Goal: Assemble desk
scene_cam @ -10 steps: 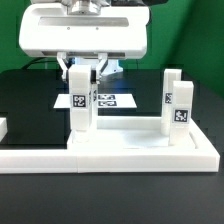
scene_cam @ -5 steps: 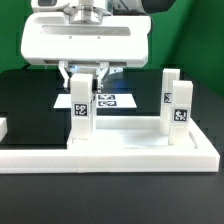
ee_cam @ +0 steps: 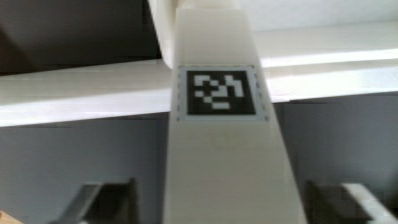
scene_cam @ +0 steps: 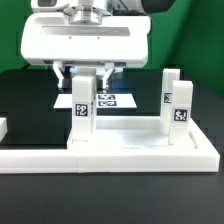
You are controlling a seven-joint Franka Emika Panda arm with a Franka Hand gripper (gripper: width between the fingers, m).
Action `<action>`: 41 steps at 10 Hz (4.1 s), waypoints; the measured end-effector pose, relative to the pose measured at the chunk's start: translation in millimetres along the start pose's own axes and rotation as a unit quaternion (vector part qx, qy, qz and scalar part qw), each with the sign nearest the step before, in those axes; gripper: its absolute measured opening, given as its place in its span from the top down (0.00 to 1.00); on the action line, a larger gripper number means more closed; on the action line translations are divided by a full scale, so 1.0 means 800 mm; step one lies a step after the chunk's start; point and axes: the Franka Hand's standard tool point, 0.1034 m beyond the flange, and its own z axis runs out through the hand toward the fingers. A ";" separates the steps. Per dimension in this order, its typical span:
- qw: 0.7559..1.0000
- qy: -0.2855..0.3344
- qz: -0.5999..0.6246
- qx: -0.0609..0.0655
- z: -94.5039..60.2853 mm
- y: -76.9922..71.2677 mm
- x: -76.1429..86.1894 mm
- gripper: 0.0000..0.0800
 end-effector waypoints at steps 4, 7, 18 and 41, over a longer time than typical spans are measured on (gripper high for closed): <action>1.000 -0.001 0.000 0.000 0.000 0.000 -0.001 0.19; 1.000 -0.001 0.000 0.000 0.000 0.000 -0.001 0.19; 0.955 -0.272 0.094 0.074 0.007 -0.004 -0.007 0.19; 0.871 -0.283 0.403 0.010 0.013 -0.006 -0.012 0.19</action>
Offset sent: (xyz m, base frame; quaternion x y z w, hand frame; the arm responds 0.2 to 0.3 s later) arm 0.0000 0.0000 0.0000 0.0000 0.0000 0.0000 1.0000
